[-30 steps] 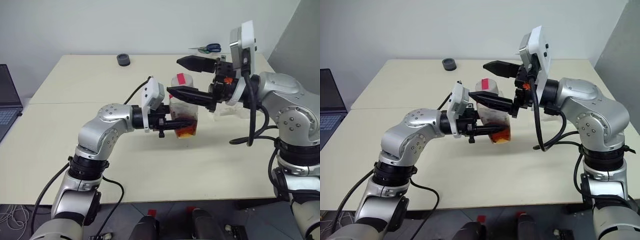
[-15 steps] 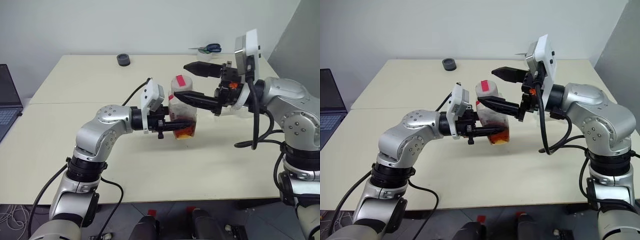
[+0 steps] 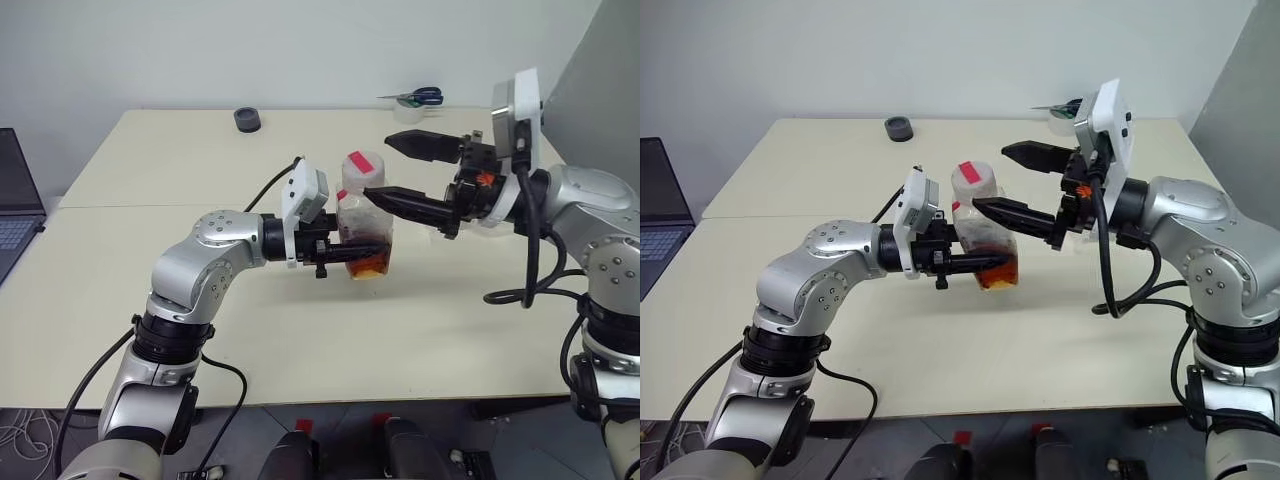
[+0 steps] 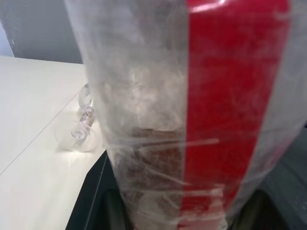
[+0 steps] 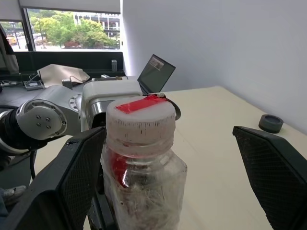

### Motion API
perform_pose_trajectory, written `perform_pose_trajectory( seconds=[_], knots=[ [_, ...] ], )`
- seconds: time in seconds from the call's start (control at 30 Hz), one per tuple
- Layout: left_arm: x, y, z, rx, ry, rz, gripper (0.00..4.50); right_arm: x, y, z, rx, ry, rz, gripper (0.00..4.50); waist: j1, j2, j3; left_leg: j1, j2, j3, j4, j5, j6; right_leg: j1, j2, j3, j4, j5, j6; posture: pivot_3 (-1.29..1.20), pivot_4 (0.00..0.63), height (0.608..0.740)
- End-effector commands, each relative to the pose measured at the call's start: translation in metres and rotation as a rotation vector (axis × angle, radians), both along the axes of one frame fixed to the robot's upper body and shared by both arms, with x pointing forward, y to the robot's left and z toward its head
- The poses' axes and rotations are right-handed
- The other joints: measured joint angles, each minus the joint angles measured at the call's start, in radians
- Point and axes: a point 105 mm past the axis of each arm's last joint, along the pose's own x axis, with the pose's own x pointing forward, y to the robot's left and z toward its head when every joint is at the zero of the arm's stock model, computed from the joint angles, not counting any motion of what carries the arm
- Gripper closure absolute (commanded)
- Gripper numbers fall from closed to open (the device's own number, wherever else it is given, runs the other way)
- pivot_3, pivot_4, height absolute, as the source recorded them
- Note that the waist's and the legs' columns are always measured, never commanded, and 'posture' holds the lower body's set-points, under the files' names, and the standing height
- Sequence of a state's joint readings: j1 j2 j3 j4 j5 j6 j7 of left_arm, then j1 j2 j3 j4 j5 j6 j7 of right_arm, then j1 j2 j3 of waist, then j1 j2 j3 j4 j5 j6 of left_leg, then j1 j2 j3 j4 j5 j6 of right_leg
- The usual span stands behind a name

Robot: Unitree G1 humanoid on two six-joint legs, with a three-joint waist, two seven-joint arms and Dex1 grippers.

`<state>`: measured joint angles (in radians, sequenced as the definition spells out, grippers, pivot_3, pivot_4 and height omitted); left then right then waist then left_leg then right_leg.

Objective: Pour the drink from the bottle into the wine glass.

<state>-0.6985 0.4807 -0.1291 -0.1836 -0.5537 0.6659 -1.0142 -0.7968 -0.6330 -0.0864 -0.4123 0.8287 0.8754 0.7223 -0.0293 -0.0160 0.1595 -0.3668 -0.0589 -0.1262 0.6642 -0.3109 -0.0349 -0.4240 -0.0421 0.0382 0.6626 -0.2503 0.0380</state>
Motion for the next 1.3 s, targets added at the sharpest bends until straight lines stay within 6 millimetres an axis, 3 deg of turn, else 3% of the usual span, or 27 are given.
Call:
perform_pose_trajectory(
  seconds=[0.03,0.37,0.8,1.3],
  knots=[
    [-0.009,-0.001,0.014,-0.037,-0.053,-0.034,2.71,-0.003,-0.007,0.010,0.018,-0.045,-0.031,0.02,0.000,0.000,0.000,0.000,0.000,0.000,0.000,0.000,0.000,0.000,0.000,0.000,0.000,0.000,0.000,0.00,0.150,0.740],
    [-0.011,0.000,0.012,-0.035,-0.052,-0.039,2.71,-0.006,-0.013,0.011,0.014,-0.032,-0.037,0.02,0.000,0.000,0.000,0.000,0.000,0.000,0.000,0.000,0.000,0.000,0.000,0.000,0.000,0.000,0.000,0.00,0.150,0.740],
    [-0.013,-0.001,0.012,-0.032,-0.048,-0.049,2.71,-0.027,0.003,0.001,-0.006,0.040,0.089,0.02,0.001,0.000,0.000,0.000,0.000,0.000,0.000,0.000,0.000,0.000,0.000,0.000,0.000,0.000,0.000,0.00,0.150,0.740],
    [-0.015,-0.001,0.011,-0.030,-0.041,-0.049,2.71,-0.014,0.013,0.016,0.070,-0.004,0.062,0.02,0.001,0.000,0.000,0.000,0.000,0.000,0.000,0.000,0.000,0.000,0.000,0.000,0.000,0.000,0.000,0.00,0.150,0.740]
  ],
)
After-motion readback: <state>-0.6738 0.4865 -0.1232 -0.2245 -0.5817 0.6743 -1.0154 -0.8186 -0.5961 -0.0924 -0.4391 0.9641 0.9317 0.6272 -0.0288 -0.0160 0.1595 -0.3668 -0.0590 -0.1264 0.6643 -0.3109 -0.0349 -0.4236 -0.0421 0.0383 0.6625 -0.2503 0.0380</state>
